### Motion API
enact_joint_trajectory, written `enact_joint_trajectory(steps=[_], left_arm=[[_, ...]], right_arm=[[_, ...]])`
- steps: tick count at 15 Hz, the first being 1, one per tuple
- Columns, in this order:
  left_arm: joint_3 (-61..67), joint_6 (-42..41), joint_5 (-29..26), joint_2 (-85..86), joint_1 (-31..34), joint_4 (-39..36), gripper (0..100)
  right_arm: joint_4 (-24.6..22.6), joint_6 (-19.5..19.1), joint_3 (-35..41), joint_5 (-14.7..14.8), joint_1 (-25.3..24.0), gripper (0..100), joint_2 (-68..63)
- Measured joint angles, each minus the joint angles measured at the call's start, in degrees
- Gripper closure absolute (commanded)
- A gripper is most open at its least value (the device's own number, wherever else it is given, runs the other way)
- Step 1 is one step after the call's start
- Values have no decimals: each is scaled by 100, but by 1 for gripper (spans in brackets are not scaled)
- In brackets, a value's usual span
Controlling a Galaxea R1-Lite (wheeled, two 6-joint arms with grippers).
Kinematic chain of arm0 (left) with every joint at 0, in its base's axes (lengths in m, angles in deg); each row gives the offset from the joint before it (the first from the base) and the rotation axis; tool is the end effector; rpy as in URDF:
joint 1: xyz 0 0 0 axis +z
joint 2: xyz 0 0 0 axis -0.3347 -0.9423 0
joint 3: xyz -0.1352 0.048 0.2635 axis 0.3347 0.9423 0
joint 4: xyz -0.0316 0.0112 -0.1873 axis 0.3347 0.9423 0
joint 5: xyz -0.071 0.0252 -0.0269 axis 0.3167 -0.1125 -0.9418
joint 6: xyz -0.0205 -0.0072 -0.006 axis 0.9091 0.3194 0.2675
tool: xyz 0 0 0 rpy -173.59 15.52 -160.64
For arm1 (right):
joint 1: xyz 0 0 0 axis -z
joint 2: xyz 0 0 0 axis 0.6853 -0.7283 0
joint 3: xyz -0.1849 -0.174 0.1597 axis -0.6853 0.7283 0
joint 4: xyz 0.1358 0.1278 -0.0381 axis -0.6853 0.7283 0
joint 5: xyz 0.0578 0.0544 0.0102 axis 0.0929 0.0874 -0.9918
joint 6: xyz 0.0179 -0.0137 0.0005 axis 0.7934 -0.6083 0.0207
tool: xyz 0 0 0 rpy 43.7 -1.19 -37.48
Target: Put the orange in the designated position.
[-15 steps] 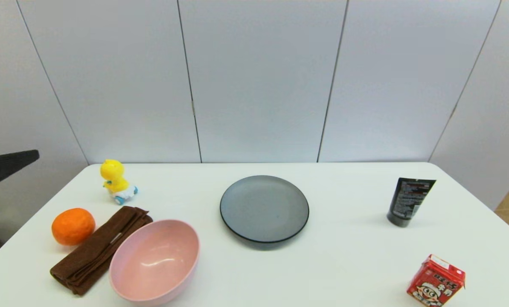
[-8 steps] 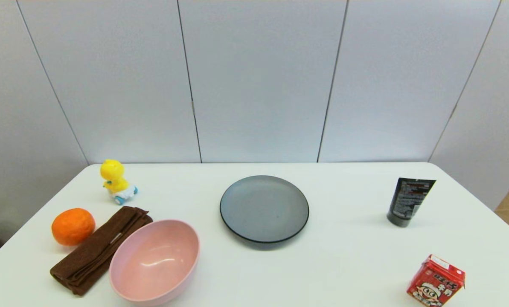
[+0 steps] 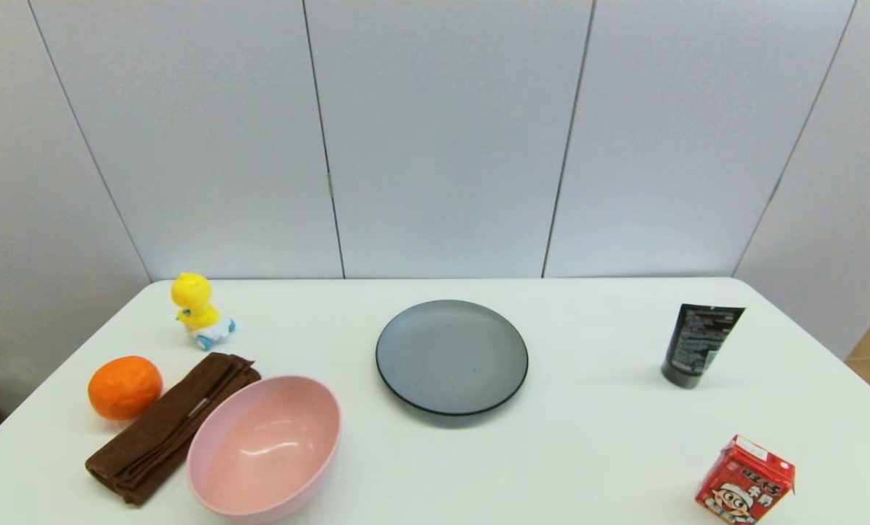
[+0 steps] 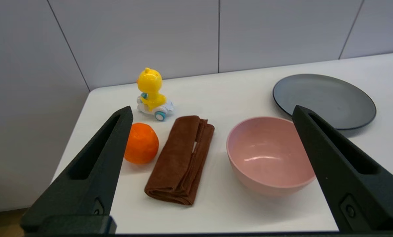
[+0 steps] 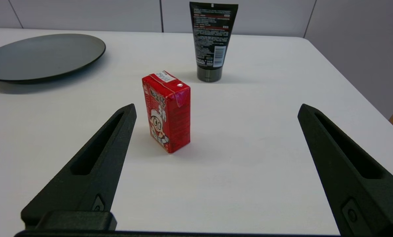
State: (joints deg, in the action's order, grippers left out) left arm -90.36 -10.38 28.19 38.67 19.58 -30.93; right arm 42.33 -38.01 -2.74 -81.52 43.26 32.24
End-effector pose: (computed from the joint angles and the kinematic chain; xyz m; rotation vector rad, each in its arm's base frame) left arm -0.0078 -0.0036 0.2073 0.0796 0.0006 -0.1579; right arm -0.0227 0.0004 0.0753 -0.0269 0.0001 0.0150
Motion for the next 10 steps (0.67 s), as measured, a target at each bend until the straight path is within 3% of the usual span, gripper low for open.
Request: enact_joint_trajectory(steps=[10], left_arm=[[1445,13,46,1438,-68,90,0]], right_arm=[[-2,0,0,0,0,0,0]])
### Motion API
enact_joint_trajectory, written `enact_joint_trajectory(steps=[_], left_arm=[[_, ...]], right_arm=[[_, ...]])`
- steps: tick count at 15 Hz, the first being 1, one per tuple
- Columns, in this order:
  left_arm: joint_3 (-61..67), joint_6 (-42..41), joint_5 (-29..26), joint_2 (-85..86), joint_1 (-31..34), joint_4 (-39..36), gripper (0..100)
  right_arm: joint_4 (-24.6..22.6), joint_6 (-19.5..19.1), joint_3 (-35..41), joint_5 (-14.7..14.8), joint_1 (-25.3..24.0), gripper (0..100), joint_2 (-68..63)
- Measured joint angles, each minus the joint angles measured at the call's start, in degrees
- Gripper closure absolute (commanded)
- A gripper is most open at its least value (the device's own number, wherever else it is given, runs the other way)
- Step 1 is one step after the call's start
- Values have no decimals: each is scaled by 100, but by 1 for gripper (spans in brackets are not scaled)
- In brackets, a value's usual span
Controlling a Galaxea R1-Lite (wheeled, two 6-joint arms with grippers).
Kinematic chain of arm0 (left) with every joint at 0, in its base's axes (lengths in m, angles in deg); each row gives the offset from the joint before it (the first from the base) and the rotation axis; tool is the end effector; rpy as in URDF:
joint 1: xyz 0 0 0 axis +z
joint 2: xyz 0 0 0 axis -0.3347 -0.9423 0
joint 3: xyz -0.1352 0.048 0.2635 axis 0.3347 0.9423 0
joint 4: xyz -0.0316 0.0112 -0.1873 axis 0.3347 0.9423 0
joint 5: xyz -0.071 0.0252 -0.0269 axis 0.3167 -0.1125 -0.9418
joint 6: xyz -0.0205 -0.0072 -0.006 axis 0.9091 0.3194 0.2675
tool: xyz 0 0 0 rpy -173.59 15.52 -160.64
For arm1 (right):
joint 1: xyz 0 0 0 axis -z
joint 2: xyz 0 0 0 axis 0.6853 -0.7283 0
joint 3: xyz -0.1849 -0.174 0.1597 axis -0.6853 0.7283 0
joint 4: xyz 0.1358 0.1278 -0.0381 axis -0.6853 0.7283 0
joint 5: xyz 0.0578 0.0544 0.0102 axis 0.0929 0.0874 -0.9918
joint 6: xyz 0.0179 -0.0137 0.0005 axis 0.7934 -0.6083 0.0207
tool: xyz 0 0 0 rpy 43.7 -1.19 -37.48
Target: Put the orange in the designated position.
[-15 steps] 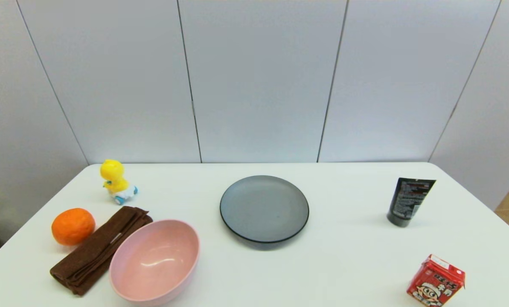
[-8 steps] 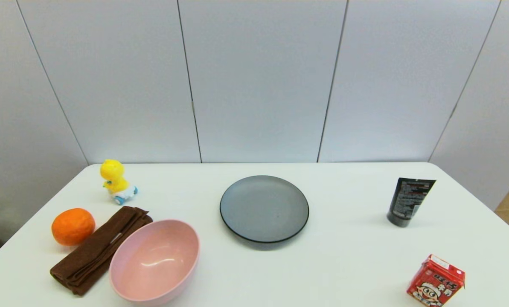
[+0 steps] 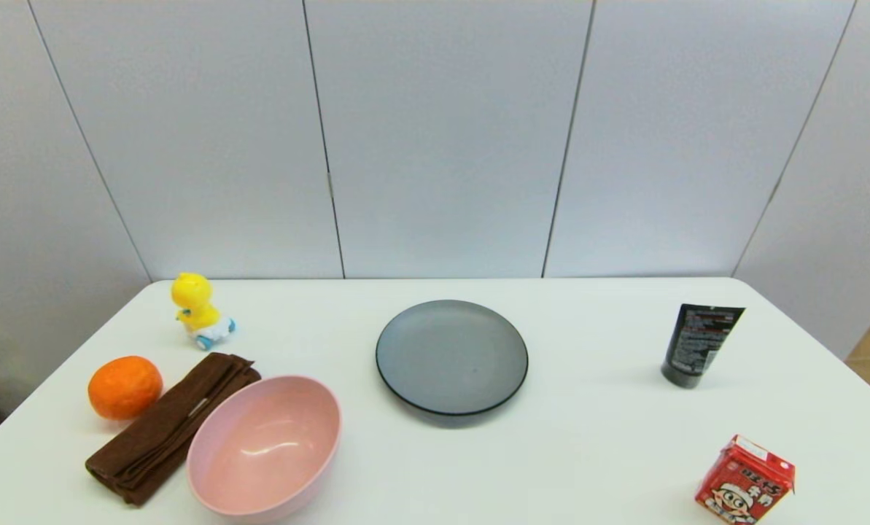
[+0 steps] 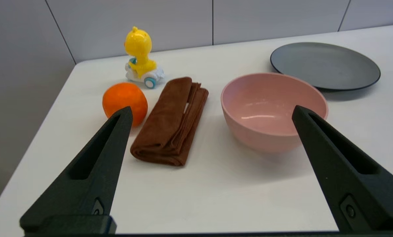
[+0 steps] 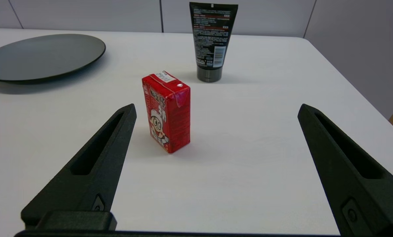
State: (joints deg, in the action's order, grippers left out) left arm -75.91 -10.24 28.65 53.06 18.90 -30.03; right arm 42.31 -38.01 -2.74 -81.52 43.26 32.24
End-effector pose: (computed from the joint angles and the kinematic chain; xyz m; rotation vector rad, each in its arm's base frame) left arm -0.0279 -0.0031 0.1330 0.0761 0.0174 -0.1623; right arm -0.0227 0.0004 0.0753 -0.0269 -0.0002 0.0150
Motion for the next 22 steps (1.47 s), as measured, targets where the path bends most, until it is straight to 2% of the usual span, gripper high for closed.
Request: enact_joint_trajectory(steps=[6,8,11,14,22], left_arm=[[728,-77,91,723,15,-18,0],[992,-96,149,802,15,-388,0],[1315,-140,717,835,22,-768,0],[1373,-388,734,837,22,-683,0],[1384,-13,719,845,17,-652,0]], right_arm=[[4,-2,0,0,0,0,0],[2,0,0,0,0,0,0],[2,0,0,0,0,0,0],[2,0,0,0,0,0,0],[0,-2,0,0,0,0,0]])
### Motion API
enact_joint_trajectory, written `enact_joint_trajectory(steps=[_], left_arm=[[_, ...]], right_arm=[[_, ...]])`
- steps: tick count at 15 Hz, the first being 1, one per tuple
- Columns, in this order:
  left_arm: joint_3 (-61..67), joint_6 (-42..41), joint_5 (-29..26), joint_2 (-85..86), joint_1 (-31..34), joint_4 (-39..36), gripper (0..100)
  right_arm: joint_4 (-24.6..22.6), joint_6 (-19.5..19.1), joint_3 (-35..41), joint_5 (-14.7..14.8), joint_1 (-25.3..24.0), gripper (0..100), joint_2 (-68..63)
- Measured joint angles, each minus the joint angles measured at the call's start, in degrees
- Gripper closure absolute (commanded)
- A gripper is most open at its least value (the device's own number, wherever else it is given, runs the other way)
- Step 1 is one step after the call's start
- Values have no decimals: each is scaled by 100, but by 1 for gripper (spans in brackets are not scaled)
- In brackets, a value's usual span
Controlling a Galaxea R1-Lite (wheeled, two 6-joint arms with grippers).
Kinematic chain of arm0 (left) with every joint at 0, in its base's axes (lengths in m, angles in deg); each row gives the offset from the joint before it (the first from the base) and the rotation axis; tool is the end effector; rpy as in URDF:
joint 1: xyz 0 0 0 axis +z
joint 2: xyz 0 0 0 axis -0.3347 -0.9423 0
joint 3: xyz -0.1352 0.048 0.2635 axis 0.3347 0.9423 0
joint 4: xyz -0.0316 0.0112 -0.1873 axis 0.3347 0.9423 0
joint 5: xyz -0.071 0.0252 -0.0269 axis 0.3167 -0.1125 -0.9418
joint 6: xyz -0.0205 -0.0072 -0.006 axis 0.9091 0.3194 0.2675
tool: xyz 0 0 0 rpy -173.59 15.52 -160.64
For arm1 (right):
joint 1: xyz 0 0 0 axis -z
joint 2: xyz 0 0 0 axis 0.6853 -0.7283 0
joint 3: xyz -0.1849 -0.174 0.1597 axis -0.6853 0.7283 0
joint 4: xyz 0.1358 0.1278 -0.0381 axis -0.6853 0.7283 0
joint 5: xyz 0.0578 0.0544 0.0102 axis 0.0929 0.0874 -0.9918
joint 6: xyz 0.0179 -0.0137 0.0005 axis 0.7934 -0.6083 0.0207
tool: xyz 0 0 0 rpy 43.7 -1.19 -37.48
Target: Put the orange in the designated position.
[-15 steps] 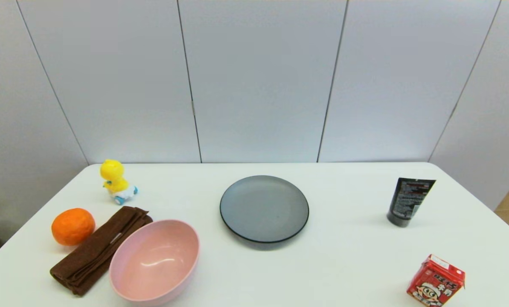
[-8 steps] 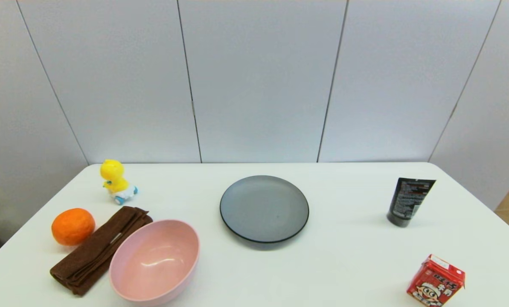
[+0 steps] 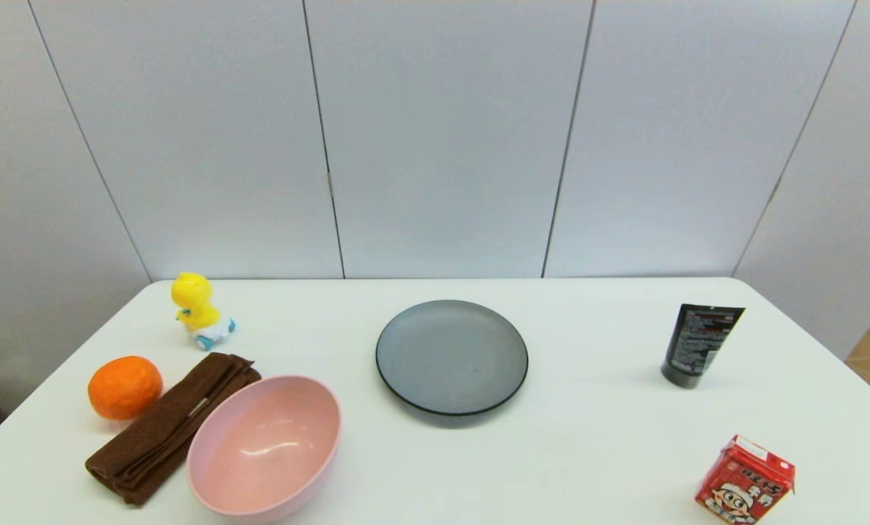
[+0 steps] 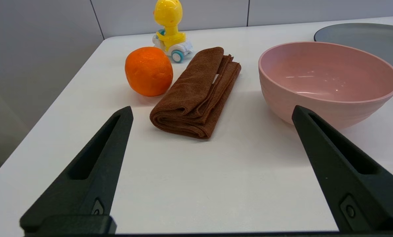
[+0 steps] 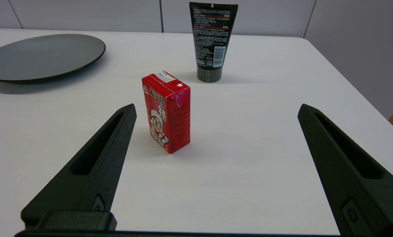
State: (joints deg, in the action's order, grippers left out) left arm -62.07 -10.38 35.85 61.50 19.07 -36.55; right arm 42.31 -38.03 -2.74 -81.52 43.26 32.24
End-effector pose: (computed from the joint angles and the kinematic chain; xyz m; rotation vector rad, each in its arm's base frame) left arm -0.0229 -0.0004 0.0748 0.0803 0.0028 -0.0330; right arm -0.0227 0.0004 0.0753 -0.0273 -0.0002 0.0150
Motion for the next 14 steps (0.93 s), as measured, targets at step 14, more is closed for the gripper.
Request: enact_joint_trajectory(steps=[14], left_arm=[[0,344,66,0,0,-12,0]], right_arm=[[0,2,0,0,0,0,0]])
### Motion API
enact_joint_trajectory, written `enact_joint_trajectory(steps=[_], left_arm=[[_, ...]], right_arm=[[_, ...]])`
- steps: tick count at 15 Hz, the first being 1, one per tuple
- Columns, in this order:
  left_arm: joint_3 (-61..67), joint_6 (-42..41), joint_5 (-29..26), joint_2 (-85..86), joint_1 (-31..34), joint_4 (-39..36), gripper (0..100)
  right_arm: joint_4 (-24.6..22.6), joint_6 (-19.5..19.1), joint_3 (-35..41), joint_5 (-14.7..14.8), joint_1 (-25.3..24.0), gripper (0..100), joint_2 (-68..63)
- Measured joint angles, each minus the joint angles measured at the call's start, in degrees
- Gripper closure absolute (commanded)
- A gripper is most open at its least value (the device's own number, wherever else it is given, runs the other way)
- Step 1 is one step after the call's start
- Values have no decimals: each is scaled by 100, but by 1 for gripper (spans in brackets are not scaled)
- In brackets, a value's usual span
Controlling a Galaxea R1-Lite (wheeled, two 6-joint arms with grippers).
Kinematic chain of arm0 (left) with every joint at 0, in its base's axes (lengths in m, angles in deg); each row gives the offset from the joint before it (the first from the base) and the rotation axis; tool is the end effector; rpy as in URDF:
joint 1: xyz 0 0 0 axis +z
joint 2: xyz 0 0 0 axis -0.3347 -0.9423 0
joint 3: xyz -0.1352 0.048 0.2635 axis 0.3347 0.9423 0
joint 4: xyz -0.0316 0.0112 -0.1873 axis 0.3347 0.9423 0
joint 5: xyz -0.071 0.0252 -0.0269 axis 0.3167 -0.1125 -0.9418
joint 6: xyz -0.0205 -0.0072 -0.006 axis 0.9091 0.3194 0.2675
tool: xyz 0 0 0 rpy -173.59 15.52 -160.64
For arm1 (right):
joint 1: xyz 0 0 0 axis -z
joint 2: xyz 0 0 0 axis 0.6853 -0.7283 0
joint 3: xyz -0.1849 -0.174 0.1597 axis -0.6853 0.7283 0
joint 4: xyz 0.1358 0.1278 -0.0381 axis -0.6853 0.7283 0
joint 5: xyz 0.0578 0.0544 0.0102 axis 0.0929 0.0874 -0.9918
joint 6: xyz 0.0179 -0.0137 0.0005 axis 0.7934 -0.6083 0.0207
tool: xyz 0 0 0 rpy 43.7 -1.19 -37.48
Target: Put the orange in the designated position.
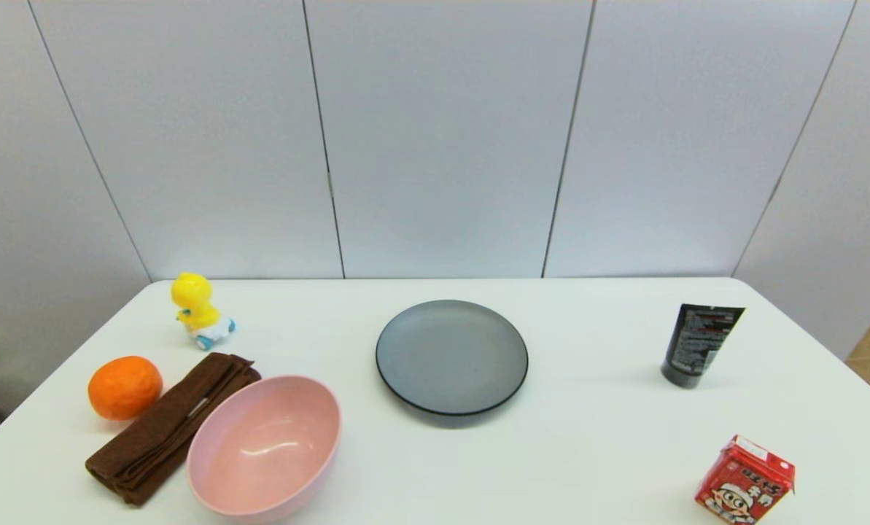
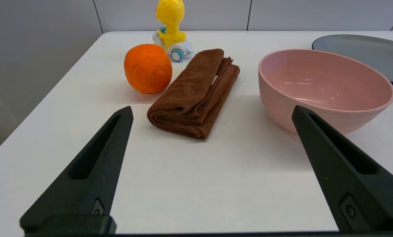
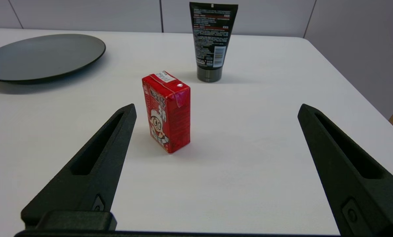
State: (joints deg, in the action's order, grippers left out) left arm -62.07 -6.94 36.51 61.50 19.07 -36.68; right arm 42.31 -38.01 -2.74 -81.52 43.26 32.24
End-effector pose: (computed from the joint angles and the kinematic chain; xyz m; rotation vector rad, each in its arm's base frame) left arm -0.0229 -0.0002 0.0751 0.0203 0.0017 -0.0214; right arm -0.0227 0.0004 0.0753 -0.0269 -0.0002 0.0150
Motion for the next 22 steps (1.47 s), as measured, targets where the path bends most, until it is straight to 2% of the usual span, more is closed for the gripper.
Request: enact_joint_trajectory(steps=[16,22], left_arm=[[0,30,4,0,-2,-7,0],[0,28,4,0,-2,-9,0]], right_arm=[[-5,-88,0,-13,0,0,0],[-7,44,0,20,0,0,0]])
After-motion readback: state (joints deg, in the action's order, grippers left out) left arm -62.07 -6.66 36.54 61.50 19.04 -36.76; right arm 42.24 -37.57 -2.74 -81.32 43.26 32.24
